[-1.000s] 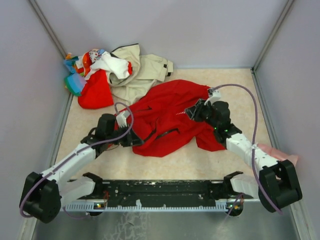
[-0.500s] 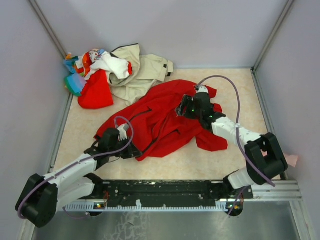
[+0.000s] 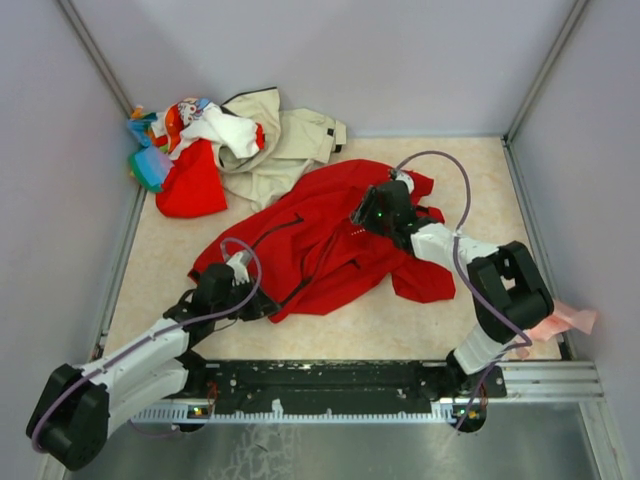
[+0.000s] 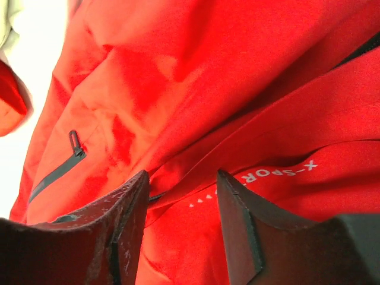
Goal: Zip up the jacket
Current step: Adjust the jacket at the center of the board.
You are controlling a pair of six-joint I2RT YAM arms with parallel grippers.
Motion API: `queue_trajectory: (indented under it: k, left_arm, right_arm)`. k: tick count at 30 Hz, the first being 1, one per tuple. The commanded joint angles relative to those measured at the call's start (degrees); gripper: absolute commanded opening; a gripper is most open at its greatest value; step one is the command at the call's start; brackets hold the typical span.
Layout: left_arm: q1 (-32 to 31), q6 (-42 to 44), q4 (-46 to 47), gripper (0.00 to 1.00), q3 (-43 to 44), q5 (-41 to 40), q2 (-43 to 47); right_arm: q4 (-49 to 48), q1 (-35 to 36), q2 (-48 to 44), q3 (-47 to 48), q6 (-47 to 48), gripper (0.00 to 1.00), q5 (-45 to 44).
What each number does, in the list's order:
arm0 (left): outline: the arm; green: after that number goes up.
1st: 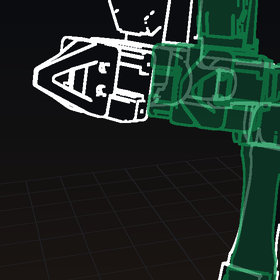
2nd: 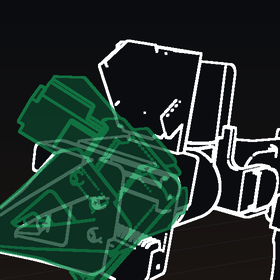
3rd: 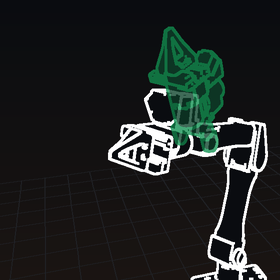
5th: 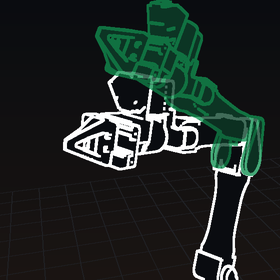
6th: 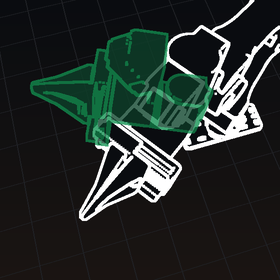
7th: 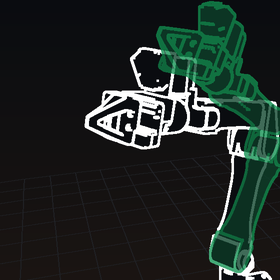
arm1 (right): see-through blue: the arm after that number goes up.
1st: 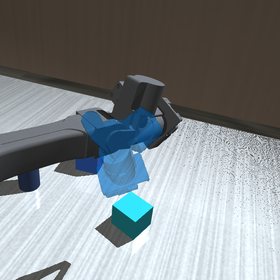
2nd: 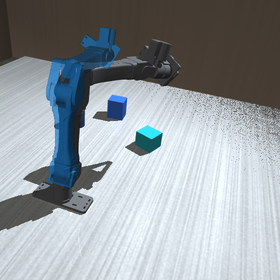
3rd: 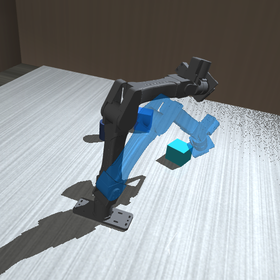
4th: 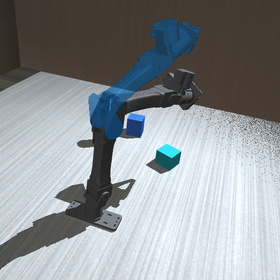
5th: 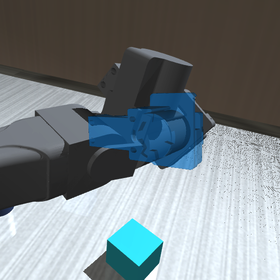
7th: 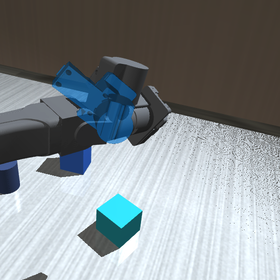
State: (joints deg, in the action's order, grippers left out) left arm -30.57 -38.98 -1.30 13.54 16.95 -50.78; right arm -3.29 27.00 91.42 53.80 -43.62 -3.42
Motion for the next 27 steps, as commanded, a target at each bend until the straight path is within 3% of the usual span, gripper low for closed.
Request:
queue_trajectory:
  k: [1,6,11,19,23,27]
  left_arm:
    - [-0.1,-1.1,-0.1,0.06,-1.9,-3.2,2.8]
    - [0.3,-2.6,0.0,0.05,-0.4,-5.2,4.9]
    - [2.4,-1.7,1.3,0.04,6.3,-3.3,3.7]
    - [4.2,5.9,-2.7,0.01,26.5,-3.1,-0.7]
    - [4.3,10.2,-6.9,0.01,31.3,-2.8,0.4]
    - [4.1,9.0,-8.7,0.0,27.1,-0.4,1.8]
  right_arm:
    - [-3.2,-1.8,1.5,2.5,-2.7,0.41,-1.2]
    - [-3.2,-4.7,-1.2,3.0,-1.1,0.0,-0.7]
    - [-3.7,-10.0,-6.9,4.4,2.1,0.0,3.3]
    - [-5.1,-14.3,-20.1,5.7,7.8,0.0,9.0]
    - [-9.7,-14.7,-28.3,-1.4,9.0,0.0,14.1]
    - [-10.6,-14.7,-37.5,-13.6,8.3,0.0,12.9]
